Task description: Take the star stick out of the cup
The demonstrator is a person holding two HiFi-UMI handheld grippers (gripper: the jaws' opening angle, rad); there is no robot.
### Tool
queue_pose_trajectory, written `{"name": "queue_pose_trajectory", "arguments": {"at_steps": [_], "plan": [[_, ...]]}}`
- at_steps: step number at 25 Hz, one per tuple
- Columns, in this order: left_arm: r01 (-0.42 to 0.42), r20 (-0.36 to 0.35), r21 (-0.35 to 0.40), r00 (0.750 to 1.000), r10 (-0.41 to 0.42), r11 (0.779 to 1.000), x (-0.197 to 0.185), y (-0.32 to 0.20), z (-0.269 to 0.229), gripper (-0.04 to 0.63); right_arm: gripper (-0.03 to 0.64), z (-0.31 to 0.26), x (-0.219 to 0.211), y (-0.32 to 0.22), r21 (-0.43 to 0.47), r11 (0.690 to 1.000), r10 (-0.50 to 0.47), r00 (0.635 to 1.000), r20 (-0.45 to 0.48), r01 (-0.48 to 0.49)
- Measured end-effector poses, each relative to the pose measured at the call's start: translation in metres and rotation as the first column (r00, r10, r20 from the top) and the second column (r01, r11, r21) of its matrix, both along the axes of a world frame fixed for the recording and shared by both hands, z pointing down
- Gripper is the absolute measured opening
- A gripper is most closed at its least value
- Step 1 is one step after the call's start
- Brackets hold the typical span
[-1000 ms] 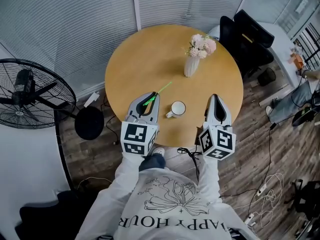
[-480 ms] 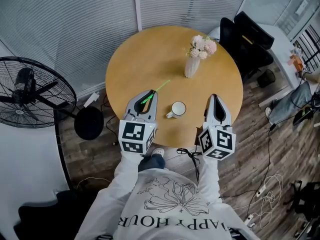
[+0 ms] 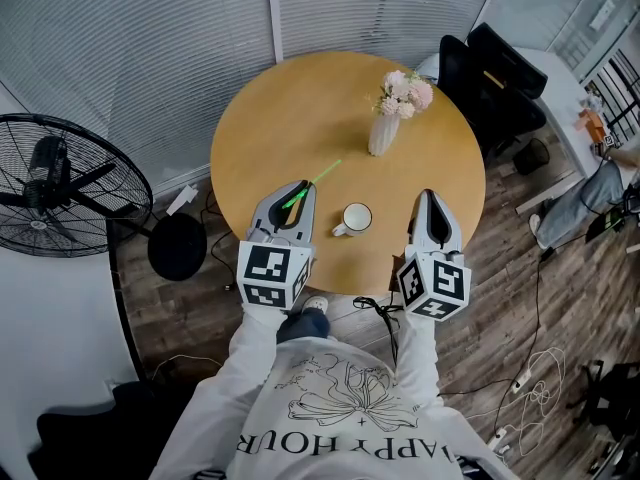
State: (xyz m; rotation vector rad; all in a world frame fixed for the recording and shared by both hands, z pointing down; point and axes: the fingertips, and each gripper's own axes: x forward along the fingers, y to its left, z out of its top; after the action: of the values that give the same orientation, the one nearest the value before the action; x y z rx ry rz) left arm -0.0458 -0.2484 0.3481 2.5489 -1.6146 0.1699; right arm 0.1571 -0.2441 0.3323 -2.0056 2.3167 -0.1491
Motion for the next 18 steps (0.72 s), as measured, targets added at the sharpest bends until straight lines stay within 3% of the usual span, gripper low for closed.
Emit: {"name": "queue_pose_trajectory", "arguments": {"at_steps": [18], "plan": [[0.001, -0.004, 0.002, 1.000, -0.001, 1.000, -0.0038, 0.0034, -0.0017, 0.025, 0.011, 0.0006, -0.0034, 0.0040, -0.004, 1.000, 0.002, 1.000, 0.000, -0.002]]}}
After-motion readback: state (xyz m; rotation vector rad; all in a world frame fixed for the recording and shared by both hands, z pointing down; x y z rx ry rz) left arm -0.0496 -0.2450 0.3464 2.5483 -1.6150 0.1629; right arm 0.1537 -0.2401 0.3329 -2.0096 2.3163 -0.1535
